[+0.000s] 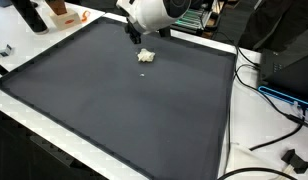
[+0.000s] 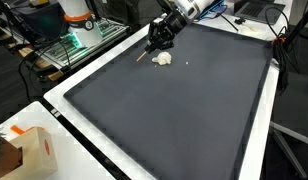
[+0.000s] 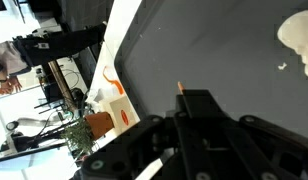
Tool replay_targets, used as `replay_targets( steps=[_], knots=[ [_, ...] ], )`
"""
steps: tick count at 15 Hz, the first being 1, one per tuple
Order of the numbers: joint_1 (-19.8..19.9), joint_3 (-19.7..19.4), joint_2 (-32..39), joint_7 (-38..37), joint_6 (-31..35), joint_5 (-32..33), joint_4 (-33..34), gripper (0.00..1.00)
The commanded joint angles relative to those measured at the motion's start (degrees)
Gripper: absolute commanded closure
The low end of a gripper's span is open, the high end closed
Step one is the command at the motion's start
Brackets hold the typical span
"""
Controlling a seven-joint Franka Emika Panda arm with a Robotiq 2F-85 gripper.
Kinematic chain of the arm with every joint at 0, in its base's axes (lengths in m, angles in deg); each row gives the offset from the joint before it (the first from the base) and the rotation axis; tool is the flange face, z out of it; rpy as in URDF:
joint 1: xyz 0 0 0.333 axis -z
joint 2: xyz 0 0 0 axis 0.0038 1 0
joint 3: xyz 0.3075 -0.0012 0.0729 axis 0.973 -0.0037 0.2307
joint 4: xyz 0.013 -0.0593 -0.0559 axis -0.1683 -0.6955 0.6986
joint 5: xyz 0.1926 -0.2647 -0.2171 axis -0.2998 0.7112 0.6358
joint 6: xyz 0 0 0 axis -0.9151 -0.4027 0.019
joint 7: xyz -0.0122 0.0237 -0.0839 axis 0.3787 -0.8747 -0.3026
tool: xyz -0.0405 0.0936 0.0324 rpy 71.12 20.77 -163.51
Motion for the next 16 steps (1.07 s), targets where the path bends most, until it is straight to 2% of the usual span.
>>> replay_targets(
  steps=[1, 16],
  knots=[
    [-0.81, -0.63, 1.72, 3.07, -0.89, 1.33, 1.61, 0.97],
    [-0.53, -0.24, 2.38, 19.38, 0.83, 0.29, 2.70, 0.97]
  ],
)
